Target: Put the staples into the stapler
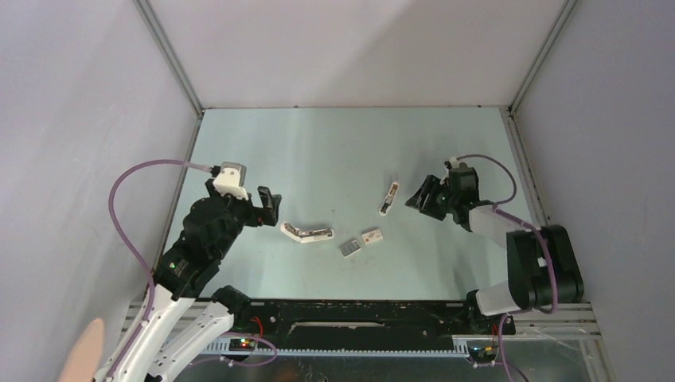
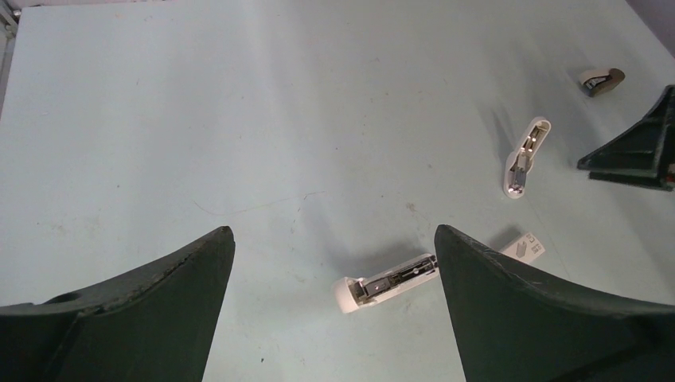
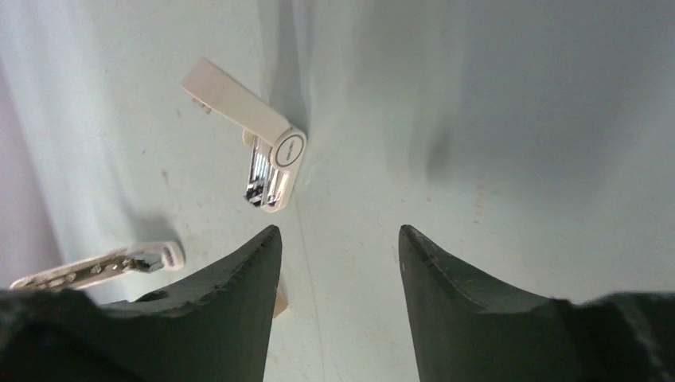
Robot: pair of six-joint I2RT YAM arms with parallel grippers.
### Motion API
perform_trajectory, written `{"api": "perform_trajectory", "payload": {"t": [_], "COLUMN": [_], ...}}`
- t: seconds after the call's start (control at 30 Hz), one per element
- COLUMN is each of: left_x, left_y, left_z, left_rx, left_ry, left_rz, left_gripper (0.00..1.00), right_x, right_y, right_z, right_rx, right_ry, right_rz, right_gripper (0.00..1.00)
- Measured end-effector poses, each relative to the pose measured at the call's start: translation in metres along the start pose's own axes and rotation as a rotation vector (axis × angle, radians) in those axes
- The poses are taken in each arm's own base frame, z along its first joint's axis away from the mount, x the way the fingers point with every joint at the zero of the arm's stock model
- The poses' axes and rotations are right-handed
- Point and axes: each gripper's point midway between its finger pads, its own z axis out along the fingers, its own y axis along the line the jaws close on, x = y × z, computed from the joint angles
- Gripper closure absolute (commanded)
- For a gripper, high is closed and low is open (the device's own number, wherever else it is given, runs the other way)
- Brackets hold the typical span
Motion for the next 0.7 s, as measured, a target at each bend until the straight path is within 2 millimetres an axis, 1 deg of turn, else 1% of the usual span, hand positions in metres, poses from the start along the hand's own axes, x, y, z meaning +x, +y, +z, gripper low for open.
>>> {"api": "perform_trajectory", "payload": {"t": [0.07,0.1,0.17,0.33,0.4,0.47,0.53,0.6,0.7], "left_x": [0.000,-0.001,-0.001,-0.007,-0.007,-0.004,0.000,0.004,0.006], "left_y": [0.001,0.002,0.004,0.007,0.007,0.007,0.008,0.008,0.010], "left_z": [-0.002,-0.004,-0.007,-0.014,-0.016,-0.016,-0.014,-0.013,-0.014], "left_rx": [-0.004,-0.007,-0.014,-0.016,-0.014,-0.014,-0.016,-0.018,-0.022], "left_ry": [-0.004,-0.006,-0.014,-0.048,-0.058,-0.058,-0.049,-0.041,-0.042], "left_rz": [-0.001,-0.001,-0.002,-0.012,-0.015,-0.016,-0.013,-0.011,-0.012], "left_gripper": [0.01,0.00,0.00,0.00,0.00,0.00,0.00,0.00,0.00], "right_x": [-0.011,-0.022,-0.035,-0.088,-0.112,-0.134,-0.147,-0.155,-0.165], "right_y": [-0.002,-0.003,-0.003,-0.008,-0.013,-0.023,-0.035,-0.047,-0.064], "right_z": [-0.012,-0.019,-0.026,-0.047,-0.053,-0.054,-0.052,-0.046,-0.033], "right_rx": [0.062,0.106,0.149,0.309,0.370,0.438,0.497,0.547,0.616], "right_ry": [-0.044,-0.078,-0.117,-0.254,-0.306,-0.346,-0.362,-0.360,-0.338], "right_rz": [-0.023,-0.044,-0.063,-0.102,-0.091,-0.070,-0.053,-0.038,-0.017], "right_gripper": [0.29,0.26,0.21,0.17,0.16,0.16,0.16,0.17,0.20]}}
